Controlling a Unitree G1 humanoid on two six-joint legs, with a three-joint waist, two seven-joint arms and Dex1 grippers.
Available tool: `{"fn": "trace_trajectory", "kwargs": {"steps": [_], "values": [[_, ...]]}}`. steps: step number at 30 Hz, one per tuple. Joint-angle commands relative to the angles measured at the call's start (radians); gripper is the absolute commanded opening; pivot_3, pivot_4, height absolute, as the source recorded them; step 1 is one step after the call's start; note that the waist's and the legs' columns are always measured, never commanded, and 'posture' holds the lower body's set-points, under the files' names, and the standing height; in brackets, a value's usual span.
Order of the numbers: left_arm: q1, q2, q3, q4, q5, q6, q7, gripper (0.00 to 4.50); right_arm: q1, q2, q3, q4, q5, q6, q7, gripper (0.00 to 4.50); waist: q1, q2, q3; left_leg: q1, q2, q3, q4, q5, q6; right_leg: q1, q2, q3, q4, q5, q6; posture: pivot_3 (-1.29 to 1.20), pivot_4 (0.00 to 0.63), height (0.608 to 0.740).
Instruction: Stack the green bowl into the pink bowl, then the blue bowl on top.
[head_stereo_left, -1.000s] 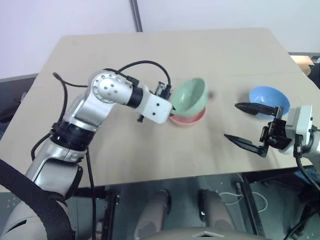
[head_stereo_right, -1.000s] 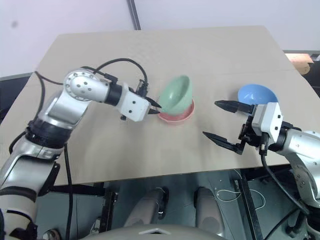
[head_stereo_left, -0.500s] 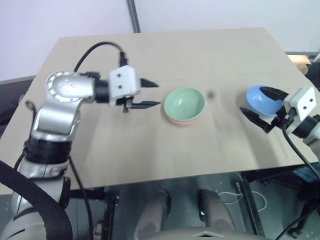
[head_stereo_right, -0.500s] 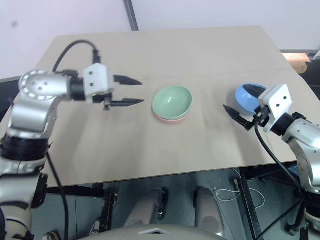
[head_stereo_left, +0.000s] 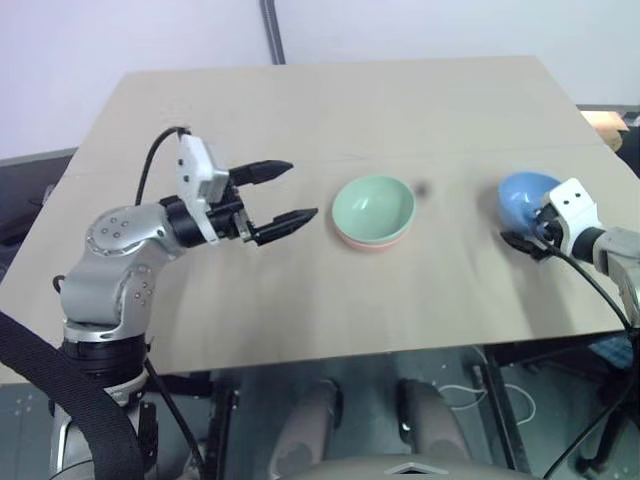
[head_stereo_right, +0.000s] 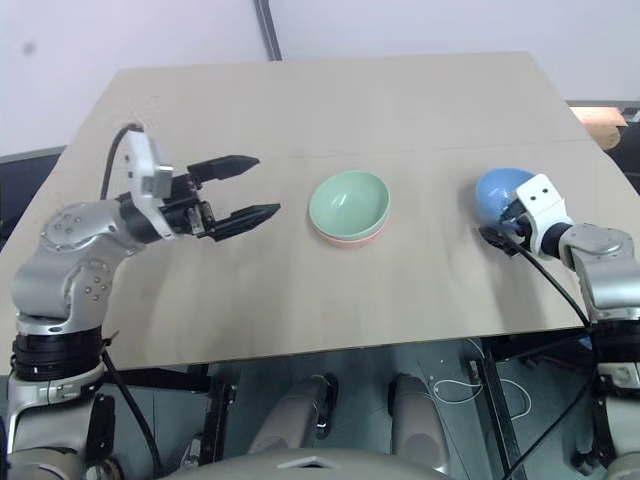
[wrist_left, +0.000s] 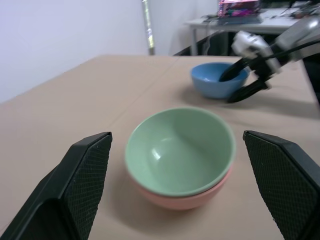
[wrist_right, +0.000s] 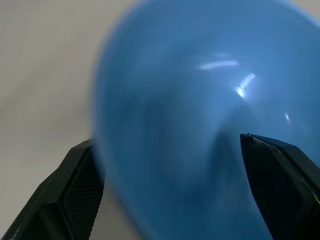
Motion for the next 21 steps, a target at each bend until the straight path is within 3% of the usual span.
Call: {"fn": "trace_trajectory", "kwargs": {"steps": [1,4,5,10,15,21], "values": [[0.013,0.015,0.026,-0.045,-0.045,-0.017,-0.017,4.44,-0.043,-0.010,0.013,0.033,-0.028,-0.008,0.014,4.50,0.000,0.000,0.000,0.000,0.000,0.000,0.000,0.000,0.000,0.000,0.000,0.000,0.000,0.000,0.000,0.00,0.150,0.740],[0.022,0.027,0.017,-0.056,-0.061,-0.007,-0.030,4.50,-0.070,-0.001,0.024,0.071,-0.038,-0.010,0.023,3.74,0.000,0.000,0.000,0.000,0.000,0.000,0.000,0.000,0.000,0.000,0.000,0.000,0.000,0.000,0.000,0.00,0.150,0.740],[0.022,0.032,0.018,-0.059,-0.074,0.009,-0.028,4.50,-0.076,-0.001,0.030,0.077,-0.046,-0.019,0.026,3.14,0.000,0.000,0.000,0.000,0.000,0.000,0.000,0.000,0.000,0.000,0.000,0.000,0.000,0.000,0.000,0.00,0.150,0.740],[0.037,0.053,0.024,-0.076,-0.122,0.039,-0.034,4.50,-0.077,-0.019,0.049,0.015,-0.079,-0.076,0.046,1.14,-0.001,0.000,0.000,0.000,0.000,0.000,0.000,0.000,0.000,0.000,0.000,0.000,0.000,0.000,0.000,0.00,0.150,0.740],[0.060,0.062,0.031,-0.084,-0.126,0.022,-0.034,4.50,-0.072,-0.010,0.029,-0.224,-0.004,-0.053,0.119,1.14,-0.001,0.000,0.000,0.000,0.000,0.000,0.000,0.000,0.000,0.000,0.000,0.000,0.000,0.000,0.000,0.00,0.150,0.740],[0.084,0.051,0.069,-0.078,-0.194,0.046,-0.024,4.50,-0.138,0.097,0.093,-0.522,0.121,0.054,0.154,1.14,-0.004,0.001,0.000,0.000,0.001,-0.001,0.000,0.000,0.000,-0.001,0.001,0.000,0.000,-0.001,0.001,0.00,0.150,0.740]]}}
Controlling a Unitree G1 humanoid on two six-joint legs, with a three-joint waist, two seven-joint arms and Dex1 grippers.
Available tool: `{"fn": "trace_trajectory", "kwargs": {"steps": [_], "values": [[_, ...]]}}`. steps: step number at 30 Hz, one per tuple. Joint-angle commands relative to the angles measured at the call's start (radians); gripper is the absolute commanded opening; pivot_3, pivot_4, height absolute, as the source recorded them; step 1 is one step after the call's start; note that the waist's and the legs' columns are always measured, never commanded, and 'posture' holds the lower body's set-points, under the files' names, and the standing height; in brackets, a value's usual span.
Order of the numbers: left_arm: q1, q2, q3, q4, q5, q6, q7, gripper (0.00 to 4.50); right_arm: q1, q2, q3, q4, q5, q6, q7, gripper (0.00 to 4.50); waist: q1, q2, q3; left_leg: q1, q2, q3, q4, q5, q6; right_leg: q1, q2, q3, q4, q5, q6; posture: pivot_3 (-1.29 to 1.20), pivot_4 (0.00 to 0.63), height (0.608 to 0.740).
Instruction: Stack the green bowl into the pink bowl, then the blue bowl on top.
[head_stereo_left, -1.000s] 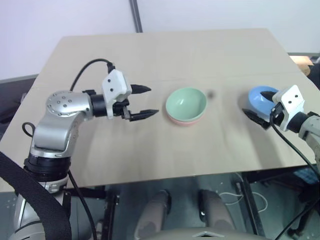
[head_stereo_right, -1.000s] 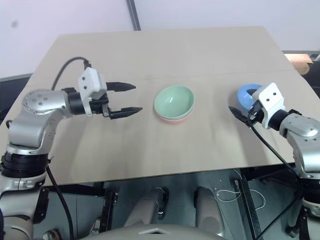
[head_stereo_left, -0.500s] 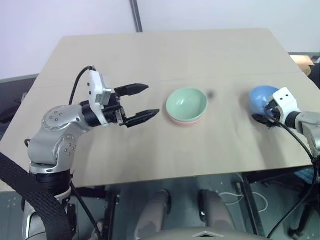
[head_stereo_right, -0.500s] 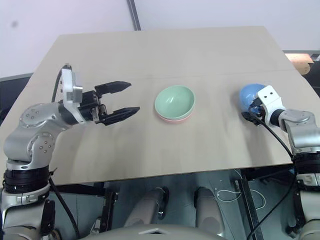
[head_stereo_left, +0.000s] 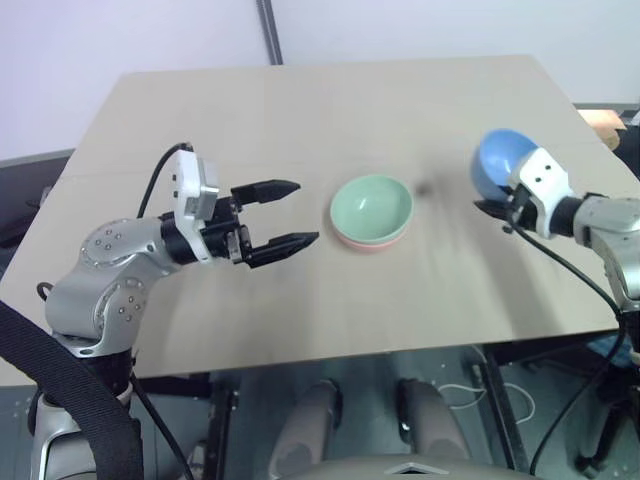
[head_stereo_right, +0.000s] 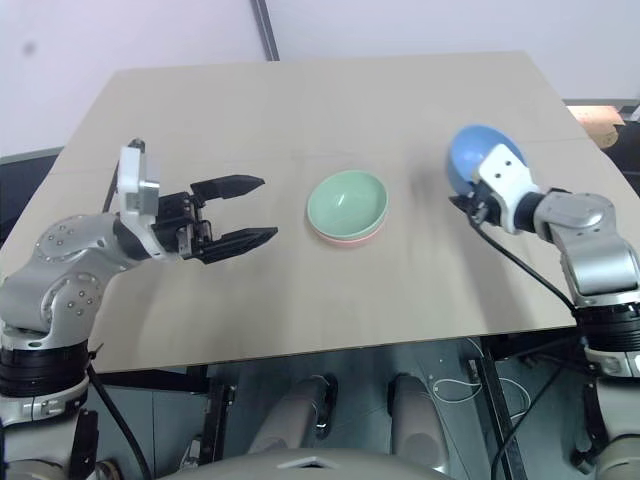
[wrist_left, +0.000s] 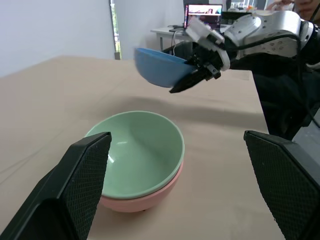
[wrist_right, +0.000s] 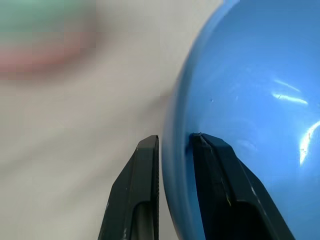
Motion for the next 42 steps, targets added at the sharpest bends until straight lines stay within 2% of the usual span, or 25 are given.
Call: {"fn": "trace_trajectory", "kwargs": {"steps": [1,7,12,15,20,28,32,38,42], "values": [[0.016,0.005,0.061,-0.032,-0.063,0.002,0.005,4.50,-0.061,0.060,0.048,-0.169,0.065,0.059,0.008,1.14,0.001,0.000,0.000,0.000,0.000,0.000,0.000,0.000,0.000,0.000,0.000,0.000,0.000,0.000,0.000,0.00,0.150,0.740],[0.069,-0.003,0.112,-0.029,-0.092,-0.012,0.037,4.50,-0.113,0.186,0.193,-0.132,0.022,0.023,-0.004,1.14,0.008,-0.001,0.000,-0.001,-0.001,-0.002,0.000,0.000,0.000,0.000,-0.001,-0.001,-0.001,0.000,-0.001,0.00,0.150,0.740],[0.083,-0.015,0.114,-0.036,-0.086,-0.022,0.059,4.50,-0.145,0.260,0.278,-0.024,-0.024,-0.039,0.019,1.14,0.004,0.000,0.000,0.000,-0.001,-0.002,0.000,0.000,0.000,0.000,0.000,-0.001,-0.001,0.000,-0.001,0.00,0.150,0.740],[0.095,-0.020,0.118,-0.046,-0.090,-0.021,0.074,4.50,-0.168,0.277,0.301,0.045,-0.055,-0.094,0.035,2.03,0.003,0.000,0.000,0.000,-0.001,-0.002,0.000,0.000,0.000,0.000,0.000,-0.001,-0.001,0.001,-0.001,0.00,0.150,0.740],[0.113,-0.029,0.122,-0.070,-0.104,-0.017,0.095,4.50,-0.160,0.275,0.274,0.012,-0.048,-0.120,0.050,4.32,0.005,0.000,0.000,0.000,-0.001,-0.002,-0.001,0.000,-0.001,0.000,0.000,-0.001,-0.001,0.001,-0.001,0.00,0.150,0.740],[0.100,-0.029,0.119,-0.072,-0.114,-0.019,0.118,4.50,-0.112,0.240,0.096,-0.213,0.120,-0.019,0.043,4.32,0.006,0.000,0.000,0.000,-0.001,-0.005,-0.001,0.000,-0.001,0.000,0.000,-0.001,-0.001,0.001,-0.001,0.00,0.150,0.740],[0.091,-0.026,0.101,-0.089,-0.073,-0.038,0.148,4.50,0.021,0.203,-0.066,-0.323,0.227,0.006,0.018,4.32,0.013,-0.001,0.000,-0.001,-0.001,-0.005,-0.001,0.000,-0.001,0.000,0.000,-0.003,-0.002,0.000,-0.001,0.00,0.150,0.740],[0.131,-0.048,0.098,-0.125,0.013,-0.083,0.233,4.50,0.257,0.061,-0.239,-0.299,0.234,-0.035,0.047,4.32,0.012,-0.001,0.000,-0.001,-0.001,-0.002,-0.001,-0.001,-0.001,0.000,-0.001,-0.001,-0.003,-0.001,-0.003,0.00,0.150,0.740],[0.172,-0.061,0.127,-0.144,0.017,-0.095,0.272,4.50,0.376,0.034,-0.384,-0.212,0.290,-0.106,0.093,4.42,0.008,0.000,0.000,0.000,0.000,-0.001,-0.002,-0.001,-0.001,0.000,-0.001,-0.001,-0.002,-0.002,-0.002,0.00,0.150,0.740]]}}
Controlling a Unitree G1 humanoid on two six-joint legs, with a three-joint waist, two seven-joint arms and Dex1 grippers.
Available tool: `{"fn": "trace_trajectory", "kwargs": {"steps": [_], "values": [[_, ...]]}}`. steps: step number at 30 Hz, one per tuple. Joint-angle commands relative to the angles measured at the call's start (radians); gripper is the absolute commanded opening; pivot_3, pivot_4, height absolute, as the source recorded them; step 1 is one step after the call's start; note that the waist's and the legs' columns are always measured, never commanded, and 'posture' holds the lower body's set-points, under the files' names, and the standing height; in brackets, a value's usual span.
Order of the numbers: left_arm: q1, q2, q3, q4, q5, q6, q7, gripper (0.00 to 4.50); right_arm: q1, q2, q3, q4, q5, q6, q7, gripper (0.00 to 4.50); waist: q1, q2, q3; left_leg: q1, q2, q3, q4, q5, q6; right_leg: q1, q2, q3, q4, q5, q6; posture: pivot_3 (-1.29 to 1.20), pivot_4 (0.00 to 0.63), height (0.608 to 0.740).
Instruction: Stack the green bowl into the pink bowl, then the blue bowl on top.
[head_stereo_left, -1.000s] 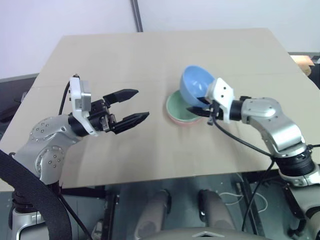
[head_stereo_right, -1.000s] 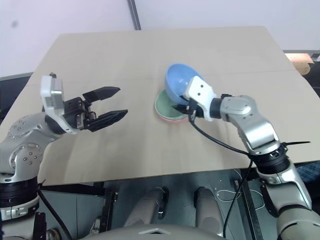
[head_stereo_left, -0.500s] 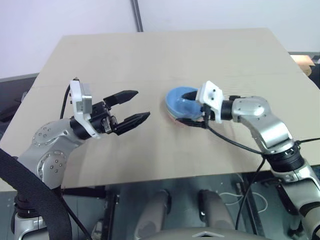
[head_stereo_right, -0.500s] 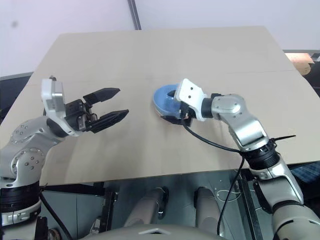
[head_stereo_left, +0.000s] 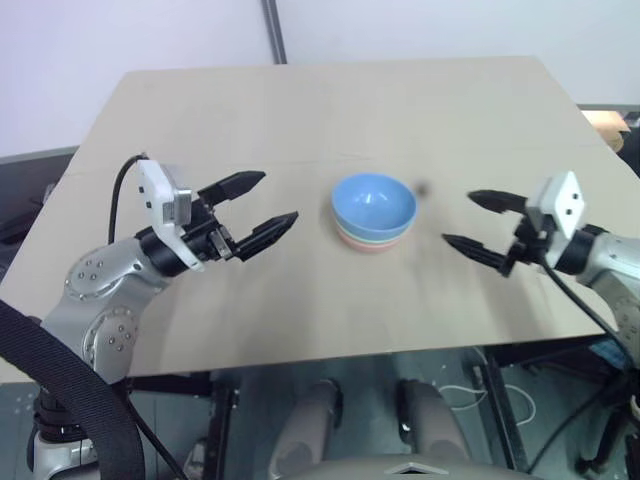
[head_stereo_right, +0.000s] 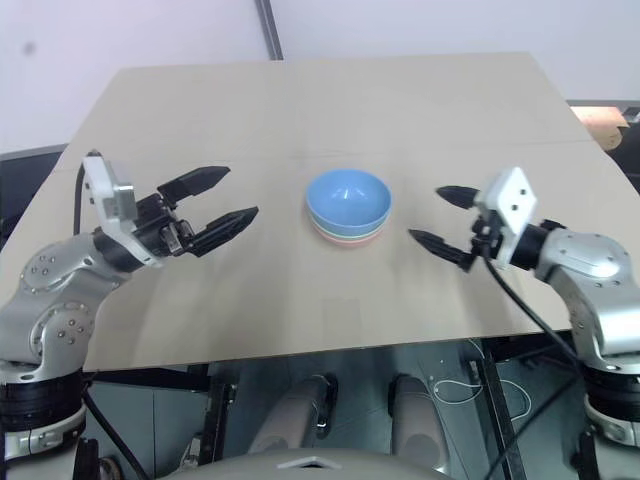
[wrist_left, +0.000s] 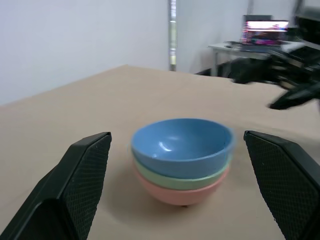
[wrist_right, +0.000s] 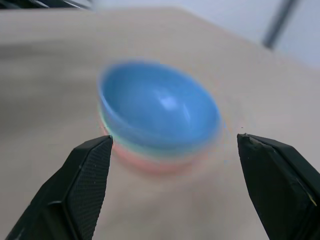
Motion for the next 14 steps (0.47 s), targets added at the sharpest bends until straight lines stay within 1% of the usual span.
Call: {"fn": "trace_trajectory", "kwargs": {"steps": [1,3,8,11,14], "values": [[0.034,0.011,0.045,-0.059,0.002,-0.028,0.016,4.50,0.062,-0.030,-0.125,0.040,0.038,-0.094,0.051,4.42,-0.001,0.000,0.000,0.000,0.000,0.001,0.000,0.000,0.000,0.000,0.000,0.000,0.000,0.000,0.001,0.00,0.150,0.740],[0.062,0.027,0.064,-0.064,0.034,-0.048,0.026,4.50,0.094,-0.049,-0.148,0.071,0.021,-0.139,0.065,4.42,-0.001,0.000,0.000,0.000,0.001,0.001,0.000,0.000,0.000,0.000,0.000,0.001,0.000,-0.001,0.001,0.00,0.150,0.740],[0.141,0.115,0.131,-0.066,-0.015,0.047,0.013,4.50,0.105,-0.124,-0.196,0.138,0.026,-0.169,0.100,4.42,-0.001,0.000,0.000,0.001,0.002,0.003,0.000,0.000,0.000,0.000,0.001,0.002,0.000,-0.002,0.001,0.00,0.150,0.740],[0.188,0.138,0.183,-0.070,-0.036,0.062,-0.002,4.50,0.102,-0.165,-0.214,0.162,0.037,-0.163,0.117,4.42,0.001,0.000,0.000,0.000,0.002,0.003,0.000,0.000,0.000,0.000,0.001,0.001,0.000,-0.002,0.001,0.00,0.150,0.740],[0.229,0.151,0.202,-0.073,-0.043,0.068,-0.023,4.50,0.108,-0.190,-0.208,0.171,0.034,-0.163,0.128,4.42,0.001,0.000,0.000,0.000,0.003,0.003,0.000,0.000,0.000,0.000,0.001,0.001,0.000,-0.002,0.001,0.00,0.150,0.740]]}}
